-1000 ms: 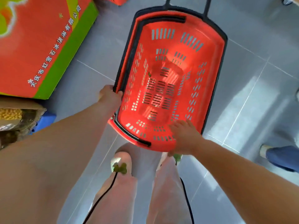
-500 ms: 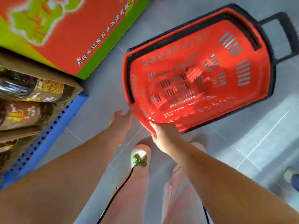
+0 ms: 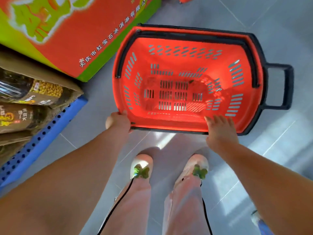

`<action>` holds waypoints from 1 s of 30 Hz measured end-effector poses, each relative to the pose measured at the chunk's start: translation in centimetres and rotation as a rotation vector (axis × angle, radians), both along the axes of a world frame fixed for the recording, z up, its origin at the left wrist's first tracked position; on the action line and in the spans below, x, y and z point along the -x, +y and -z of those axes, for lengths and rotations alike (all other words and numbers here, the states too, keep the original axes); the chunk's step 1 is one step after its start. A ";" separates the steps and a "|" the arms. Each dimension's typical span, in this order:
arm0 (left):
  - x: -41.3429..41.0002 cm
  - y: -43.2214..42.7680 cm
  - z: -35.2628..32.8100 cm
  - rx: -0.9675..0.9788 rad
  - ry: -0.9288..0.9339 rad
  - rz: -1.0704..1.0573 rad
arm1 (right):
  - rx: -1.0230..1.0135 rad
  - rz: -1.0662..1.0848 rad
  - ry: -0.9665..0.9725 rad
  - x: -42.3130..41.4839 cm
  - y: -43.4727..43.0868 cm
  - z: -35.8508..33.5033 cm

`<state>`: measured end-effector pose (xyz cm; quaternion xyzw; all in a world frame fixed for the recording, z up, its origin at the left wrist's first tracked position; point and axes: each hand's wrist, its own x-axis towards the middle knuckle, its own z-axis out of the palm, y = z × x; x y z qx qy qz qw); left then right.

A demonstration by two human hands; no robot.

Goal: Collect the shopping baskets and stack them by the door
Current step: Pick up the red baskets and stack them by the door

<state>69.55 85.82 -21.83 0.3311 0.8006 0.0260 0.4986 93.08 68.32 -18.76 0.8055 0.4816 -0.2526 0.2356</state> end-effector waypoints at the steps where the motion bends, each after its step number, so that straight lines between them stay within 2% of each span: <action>1: 0.4 0.8 -0.1 -0.036 0.045 0.007 | 0.014 0.013 0.010 -0.4 -0.2 0.0; 4: 1.7 2.8 -0.1 -0.099 0.104 -0.025 | 0.017 0.041 0.182 1.0 0.2 0.6; 6: 2.1 2.8 -0.4 -0.089 0.047 -0.168 | -0.027 0.096 0.260 3.1 1.1 1.0; 9: 1.0 0.4 -1.4 0.057 -0.123 -0.334 | -0.158 0.138 0.333 6.5 2.0 1.4; 12: -1.5 -2.8 -1.3 0.229 -0.343 -0.336 | -0.189 0.177 0.502 9.2 2.8 1.3; 14: -2.6 -4.2 -0.6 0.264 -0.347 -0.294 | -0.306 0.208 0.551 9.6 2.5 1.0; 15: -2.9 -4.6 -0.3 0.263 -0.318 -0.283 | -0.423 0.218 0.481 9.2 2.0 0.8; 17: -2.6 -4.7 0.3 0.254 -0.315 -0.312 | -0.638 0.362 0.181 7.4 0.5 0.8; 19: -2.5 -4.8 0.7 0.248 -0.337 -0.324 | -0.716 0.685 -0.077 4.5 -1.4 0.7; 20: -2.3 -4.7 0.8 0.251 -0.324 -0.293 | -0.665 0.862 -0.111 3.0 -2.0 0.7; 22: -2.2 -4.7 0.8 0.249 -0.308 -0.260 | -0.459 1.142 -0.037 0.5 -2.6 0.9; 24: -1.9 -4.7 0.6 0.253 -0.374 -0.340 | -0.372 1.234 0.165 -1.2 -2.1 1.5; 26: -1.7 -4.7 -0.1 0.233 -0.435 -0.392 | -0.460 1.273 0.364 -2.3 -1.2 1.6; 30: -2.9 -3.9 -3.2 0.131 -0.499 -0.470 | -0.561 1.316 0.521 -3.5 -0.2 0.0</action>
